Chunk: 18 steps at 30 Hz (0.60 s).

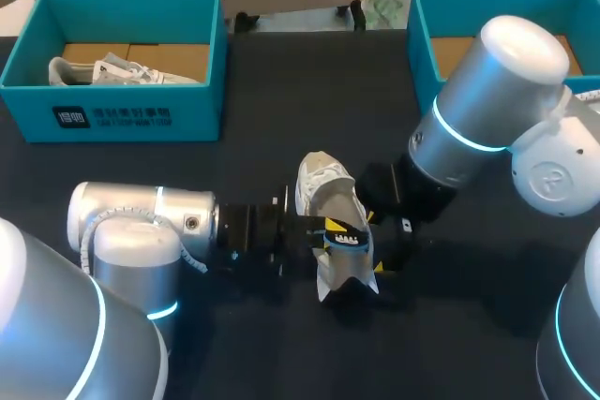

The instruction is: Take the shoe out of the shoebox, open the shoe tongue, remove and reinsert the insole, then place the shoe into the shoebox

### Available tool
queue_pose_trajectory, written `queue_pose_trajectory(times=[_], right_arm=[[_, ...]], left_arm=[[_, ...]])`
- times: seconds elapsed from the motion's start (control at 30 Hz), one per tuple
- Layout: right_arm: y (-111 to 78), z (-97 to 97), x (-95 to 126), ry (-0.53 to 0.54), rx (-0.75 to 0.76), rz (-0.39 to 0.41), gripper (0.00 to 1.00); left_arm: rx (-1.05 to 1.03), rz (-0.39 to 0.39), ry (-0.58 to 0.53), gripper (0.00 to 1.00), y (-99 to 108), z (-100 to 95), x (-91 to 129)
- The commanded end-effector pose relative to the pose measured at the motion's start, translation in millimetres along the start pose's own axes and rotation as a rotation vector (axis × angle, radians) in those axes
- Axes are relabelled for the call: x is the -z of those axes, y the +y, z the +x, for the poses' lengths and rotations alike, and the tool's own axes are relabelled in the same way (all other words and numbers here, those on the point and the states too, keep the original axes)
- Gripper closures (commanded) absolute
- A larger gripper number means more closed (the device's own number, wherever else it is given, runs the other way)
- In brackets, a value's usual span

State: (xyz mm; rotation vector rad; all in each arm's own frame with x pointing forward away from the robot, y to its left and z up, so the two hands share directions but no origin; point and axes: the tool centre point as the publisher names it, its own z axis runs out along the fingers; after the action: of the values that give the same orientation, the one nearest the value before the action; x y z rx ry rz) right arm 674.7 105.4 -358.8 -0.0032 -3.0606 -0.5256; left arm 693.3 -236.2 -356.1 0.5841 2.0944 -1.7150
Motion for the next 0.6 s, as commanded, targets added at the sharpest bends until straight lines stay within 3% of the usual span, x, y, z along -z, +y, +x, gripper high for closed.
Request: queue_pose_trajectory(times=[0.03,0.13,0.17,0.3,0.5,0.6], right_arm=[[0.2,0.9,-1,-0.002,0.000,-0.001,0.00],[0.2,0.9,-1,-0.002,0.000,-0.001,0.00],[0.2,0.9,-1,-0.002,0.000,-0.001,0.00],[0.2,0.9,-1,-0.002,0.000,-0.001,0.00],[0.2,0.9,-1,-0.002,0.000,-0.001,0.00],[0.2,0.9,-1,-0.002,0.000,-0.001,0.00]], left_arm=[[0.000,0.008,-0.005,1.00,2,0.3,-1],[0.003,0.015,-0.004,0.98,-2,1.8,0],[0.004,0.017,-0.003,0.90,-3,2.0,0],[0.002,0.025,-0.004,0.92,-9,1.7,1],[-0.020,0.043,0.002,0.74,-21,1.3,1],[-0.023,0.047,0.005,0.72,-25,1.4,1]])
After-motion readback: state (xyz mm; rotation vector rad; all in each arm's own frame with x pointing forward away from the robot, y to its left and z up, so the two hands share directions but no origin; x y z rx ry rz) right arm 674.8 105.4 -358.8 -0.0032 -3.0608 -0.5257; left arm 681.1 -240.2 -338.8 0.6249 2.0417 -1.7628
